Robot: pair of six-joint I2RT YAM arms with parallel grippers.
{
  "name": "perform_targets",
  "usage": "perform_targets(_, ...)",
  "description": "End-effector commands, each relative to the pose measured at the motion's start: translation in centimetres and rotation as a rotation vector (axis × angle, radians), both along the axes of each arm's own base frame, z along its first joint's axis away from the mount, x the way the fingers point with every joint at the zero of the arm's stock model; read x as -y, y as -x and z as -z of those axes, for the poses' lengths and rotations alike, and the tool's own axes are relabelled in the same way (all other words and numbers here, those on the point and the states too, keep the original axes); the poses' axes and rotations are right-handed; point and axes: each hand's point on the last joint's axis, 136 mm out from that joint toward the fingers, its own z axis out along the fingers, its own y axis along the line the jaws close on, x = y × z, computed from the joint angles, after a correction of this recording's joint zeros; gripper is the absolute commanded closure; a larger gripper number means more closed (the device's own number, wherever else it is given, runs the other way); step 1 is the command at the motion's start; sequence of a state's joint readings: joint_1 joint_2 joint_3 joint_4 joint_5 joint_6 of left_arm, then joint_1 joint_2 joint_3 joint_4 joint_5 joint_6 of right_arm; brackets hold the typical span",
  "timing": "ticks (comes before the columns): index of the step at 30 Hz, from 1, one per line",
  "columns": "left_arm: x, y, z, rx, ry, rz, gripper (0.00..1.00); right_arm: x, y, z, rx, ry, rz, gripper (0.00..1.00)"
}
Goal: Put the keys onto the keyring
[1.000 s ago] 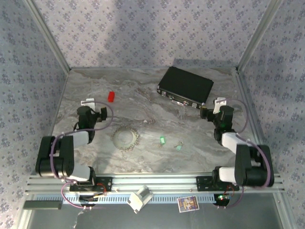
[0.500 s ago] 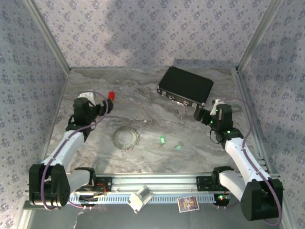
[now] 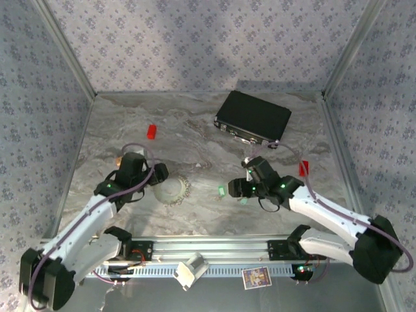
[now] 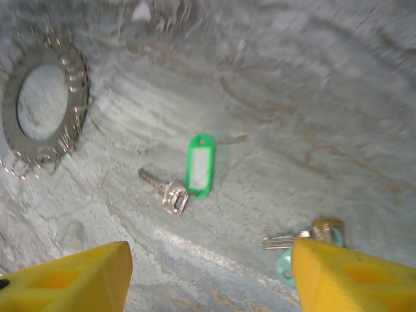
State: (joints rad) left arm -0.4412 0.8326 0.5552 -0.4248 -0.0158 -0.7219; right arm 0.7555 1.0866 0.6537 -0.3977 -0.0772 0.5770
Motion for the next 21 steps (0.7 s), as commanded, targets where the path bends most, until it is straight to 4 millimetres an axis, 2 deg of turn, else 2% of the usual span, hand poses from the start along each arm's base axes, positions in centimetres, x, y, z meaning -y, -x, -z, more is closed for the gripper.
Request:
perform_targets(1,-1.8,4.3,3.6,-0.161,0.012,-0.112,0.30,-1.3,-1.0,-0.9,0.018,0.033,0.025,0.33)
perform_targets(5,-1.3,7.0,5.2,-0.230,0.051,-0.111,0.33,-2.9,-2.4,-1.7,0.043,0.055,0.009,0.33)
perform_targets(8,-0.5,7.7,5.7,-0.252,0.036,-0.076,0.37,-3.7,-3.1,-2.1,0.063,0.049,0.003,0.33)
perform_targets(11,0.2,7.9,6.6,-0.283,-0.001,-0.027,0.41,-3.7,-3.4,-1.9,0.072,0.053,0.015,0.34)
perform_targets(15,1.0,7.5,7.4,-0.309,-0.041,0.020,0.54,-3.4,-3.5,-1.3,0.061,0.061,0.038,0.36)
perform_targets(21,2.5,6.8,8.4,-0.340,-0.042,0.077,0.59,-3.5,-3.3,-0.7,0.050,0.050,0.038,0.39)
